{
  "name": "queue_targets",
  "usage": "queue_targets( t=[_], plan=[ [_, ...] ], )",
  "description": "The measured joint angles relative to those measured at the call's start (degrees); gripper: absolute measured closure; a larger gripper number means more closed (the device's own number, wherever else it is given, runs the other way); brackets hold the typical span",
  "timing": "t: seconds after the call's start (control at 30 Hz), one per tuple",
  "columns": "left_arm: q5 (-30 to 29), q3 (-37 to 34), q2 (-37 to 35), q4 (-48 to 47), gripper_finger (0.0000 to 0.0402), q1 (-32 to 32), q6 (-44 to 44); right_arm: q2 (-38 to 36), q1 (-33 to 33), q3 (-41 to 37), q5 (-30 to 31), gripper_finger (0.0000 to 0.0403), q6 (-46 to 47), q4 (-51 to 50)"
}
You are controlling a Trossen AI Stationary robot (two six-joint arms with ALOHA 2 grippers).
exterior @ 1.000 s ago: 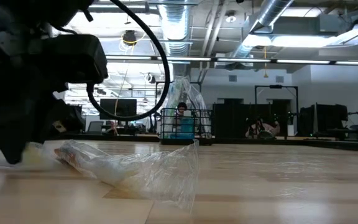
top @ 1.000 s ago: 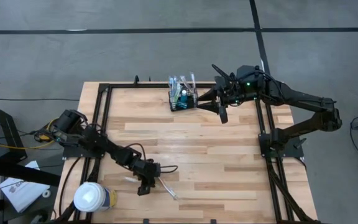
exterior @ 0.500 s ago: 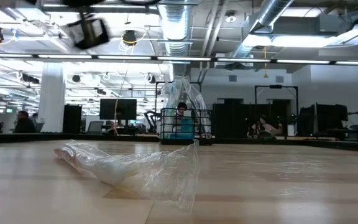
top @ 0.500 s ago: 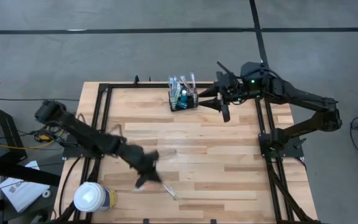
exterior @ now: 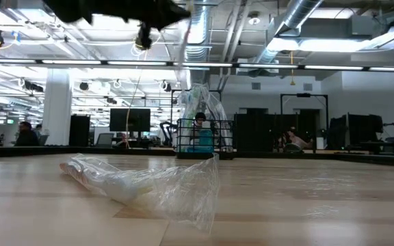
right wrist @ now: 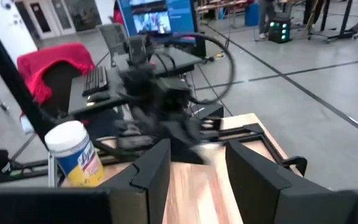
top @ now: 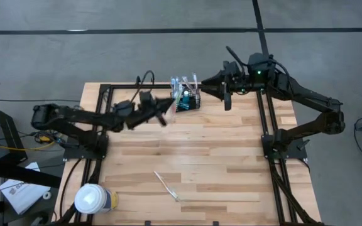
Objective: Pick & Place toothbrushing station
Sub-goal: Put the left orange toothbrush into the black wire organizer
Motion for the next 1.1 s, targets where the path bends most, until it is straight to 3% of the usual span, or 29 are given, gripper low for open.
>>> queue_targets(
  t=[0.17, 0.27, 0.5, 0.7, 1.1],
  plan=[
    [6.53, 0.22, 12.03, 21.55, 0.0401, 9.02, -0.21, 0.00, -1.40, 0.00, -0.29, 0.0258, 1.95, 1.31],
    [9.37, 2.15, 18.83, 28.86, 0.0401, 12.48, -1.48, 0.00, -2.20, 0.00, -0.36, 0.0258, 2.30, 1.36],
    [16.62, 12.65, 29.33, 29.76, 0.0401, 15.45, -1.54, 0.00, -4.16, 0.00, -0.49, 0.0258, 2.29, 1.36],
    [17.52, 19.23, 35.29, 29.72, 0.0401, 16.25, -0.27, 0.00, -5.06, 0.00, -1.51, 0.0258, 2.27, 1.24],
    [17.97, 19.65, 37.66, 29.68, 0.0401, 20.06, 1.81, 0.04, -5.06, 0.00, -4.32, 0.0258, 1.79, 0.98]
  ],
)
